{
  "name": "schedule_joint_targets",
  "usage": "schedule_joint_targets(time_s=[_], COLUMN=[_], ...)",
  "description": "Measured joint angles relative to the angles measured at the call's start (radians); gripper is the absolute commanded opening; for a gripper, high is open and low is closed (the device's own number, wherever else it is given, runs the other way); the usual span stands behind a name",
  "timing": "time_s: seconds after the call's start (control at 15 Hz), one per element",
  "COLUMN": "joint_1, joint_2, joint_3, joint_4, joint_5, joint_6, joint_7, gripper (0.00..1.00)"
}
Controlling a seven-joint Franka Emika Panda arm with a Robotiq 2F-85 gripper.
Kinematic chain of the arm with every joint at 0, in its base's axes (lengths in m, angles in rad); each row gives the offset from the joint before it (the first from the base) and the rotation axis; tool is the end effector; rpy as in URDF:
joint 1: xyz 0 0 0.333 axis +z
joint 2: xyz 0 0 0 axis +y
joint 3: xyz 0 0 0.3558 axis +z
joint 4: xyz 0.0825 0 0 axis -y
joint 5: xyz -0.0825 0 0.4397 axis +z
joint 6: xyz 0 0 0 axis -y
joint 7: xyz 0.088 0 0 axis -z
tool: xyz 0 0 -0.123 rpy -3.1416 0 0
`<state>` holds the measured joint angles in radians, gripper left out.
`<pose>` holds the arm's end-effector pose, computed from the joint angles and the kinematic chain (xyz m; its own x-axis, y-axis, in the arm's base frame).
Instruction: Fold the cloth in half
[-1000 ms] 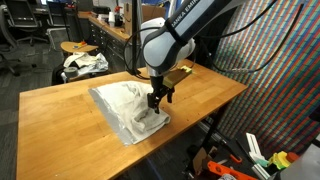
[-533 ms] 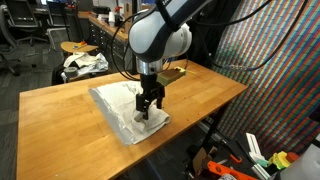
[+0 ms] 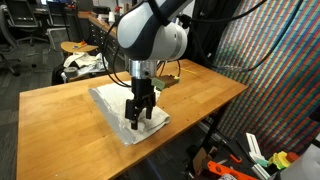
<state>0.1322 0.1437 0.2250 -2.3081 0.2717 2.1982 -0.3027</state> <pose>0.4935 0.1995 0.2490 0.8604 0.4714 -0.1937 0.4145 -0.8683 -0.2723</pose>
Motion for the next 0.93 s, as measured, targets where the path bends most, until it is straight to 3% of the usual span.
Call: schedule_joint_targets(time_s=[0.33,0.67,0.93], joint_1=[0.013,0.023,0.026], joint_2=[0.003,0.046,0.084], joint_3=[0.018,0.032,0.055], joint_4=[-0.011,-0.018,-0.018], joint_5=[0.048,0.088,0.088], joint_6=[0.016,0.127,0.147], joint_7=[-0.032,-0.050,-0.062], gripper=[1.00,1.00,1.00])
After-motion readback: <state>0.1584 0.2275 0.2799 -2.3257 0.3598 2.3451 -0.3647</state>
